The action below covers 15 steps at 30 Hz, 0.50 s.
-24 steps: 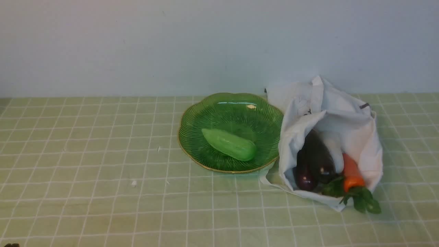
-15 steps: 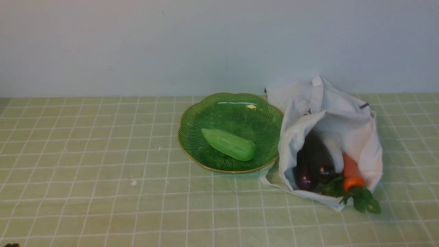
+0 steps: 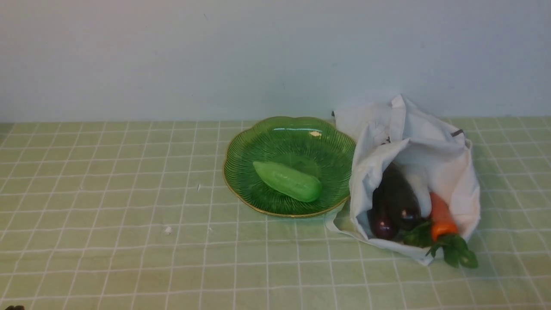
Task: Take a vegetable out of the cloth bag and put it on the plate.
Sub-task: Use the right arm to grab an eggplant from the bag
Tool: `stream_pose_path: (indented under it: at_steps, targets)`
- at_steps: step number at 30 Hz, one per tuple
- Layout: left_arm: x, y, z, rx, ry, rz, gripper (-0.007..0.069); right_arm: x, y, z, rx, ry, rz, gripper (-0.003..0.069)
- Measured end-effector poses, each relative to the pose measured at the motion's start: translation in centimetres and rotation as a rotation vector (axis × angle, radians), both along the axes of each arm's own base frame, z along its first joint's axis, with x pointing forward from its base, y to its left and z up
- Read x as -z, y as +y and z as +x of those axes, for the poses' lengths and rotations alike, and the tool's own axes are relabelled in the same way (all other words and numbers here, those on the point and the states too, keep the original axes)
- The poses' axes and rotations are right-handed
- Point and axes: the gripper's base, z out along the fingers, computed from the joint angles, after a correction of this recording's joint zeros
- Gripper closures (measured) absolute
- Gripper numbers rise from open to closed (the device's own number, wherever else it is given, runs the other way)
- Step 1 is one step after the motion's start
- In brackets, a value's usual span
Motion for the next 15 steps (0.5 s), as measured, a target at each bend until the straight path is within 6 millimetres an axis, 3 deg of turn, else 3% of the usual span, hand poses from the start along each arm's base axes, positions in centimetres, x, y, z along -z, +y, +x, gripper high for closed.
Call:
stream_pose_path:
  at_steps: [15]
  targets:
    - [0.0, 0.0, 0.0, 0.0, 0.0, 0.0, 0.0629, -0.02, -0.06, 0.01, -0.002, -0.005, -0.038, 0.0673]
